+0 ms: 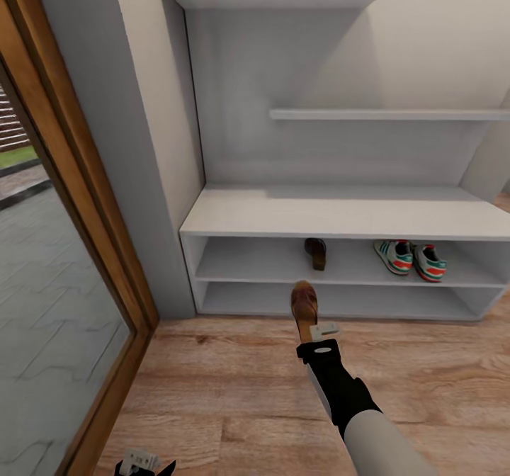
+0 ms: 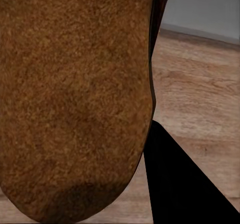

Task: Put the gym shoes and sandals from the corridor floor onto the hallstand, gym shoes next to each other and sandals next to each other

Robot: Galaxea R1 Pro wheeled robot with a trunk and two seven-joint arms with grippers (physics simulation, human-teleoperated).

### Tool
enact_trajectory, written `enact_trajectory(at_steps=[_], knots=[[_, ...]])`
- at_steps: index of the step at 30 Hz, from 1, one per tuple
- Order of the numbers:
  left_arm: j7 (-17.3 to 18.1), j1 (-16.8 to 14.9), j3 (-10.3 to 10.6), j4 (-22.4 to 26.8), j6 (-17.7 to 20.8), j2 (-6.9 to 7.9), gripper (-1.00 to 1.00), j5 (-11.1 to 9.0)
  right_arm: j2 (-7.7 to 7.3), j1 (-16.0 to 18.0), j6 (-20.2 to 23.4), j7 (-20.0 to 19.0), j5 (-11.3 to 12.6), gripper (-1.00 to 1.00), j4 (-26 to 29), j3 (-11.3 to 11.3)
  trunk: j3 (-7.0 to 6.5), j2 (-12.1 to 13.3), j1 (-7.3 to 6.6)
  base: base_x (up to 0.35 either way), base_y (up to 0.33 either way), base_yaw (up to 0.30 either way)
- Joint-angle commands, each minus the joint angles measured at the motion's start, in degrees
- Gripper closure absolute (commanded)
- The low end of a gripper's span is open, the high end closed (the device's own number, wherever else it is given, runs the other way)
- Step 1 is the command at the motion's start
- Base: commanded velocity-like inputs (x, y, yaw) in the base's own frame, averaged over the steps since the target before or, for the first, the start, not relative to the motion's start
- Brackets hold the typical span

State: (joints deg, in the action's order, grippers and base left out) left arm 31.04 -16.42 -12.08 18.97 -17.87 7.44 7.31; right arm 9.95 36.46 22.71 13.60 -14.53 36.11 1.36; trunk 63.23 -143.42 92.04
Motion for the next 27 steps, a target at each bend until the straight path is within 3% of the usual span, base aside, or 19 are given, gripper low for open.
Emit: enact_trajectory(at_steps=[1,27], knots=[[0.3,0.0,-0.5,0.0,-0.3,-0.04,-1.0,0.6,0.05,0.0,0.4,0.0,-0.3,1.0,0.1,0.1,0.05,0.0,0.02,0.312,0.0,0.0],[0.3,0.0,-0.6,-0.3,-0.3,-0.15,-1.0,0.6,0.05,0.0,0.3,0.0,-0.3,1.0,0.2,0.1,0.06,0.0,0.02,0.331,0.0,0.0]])
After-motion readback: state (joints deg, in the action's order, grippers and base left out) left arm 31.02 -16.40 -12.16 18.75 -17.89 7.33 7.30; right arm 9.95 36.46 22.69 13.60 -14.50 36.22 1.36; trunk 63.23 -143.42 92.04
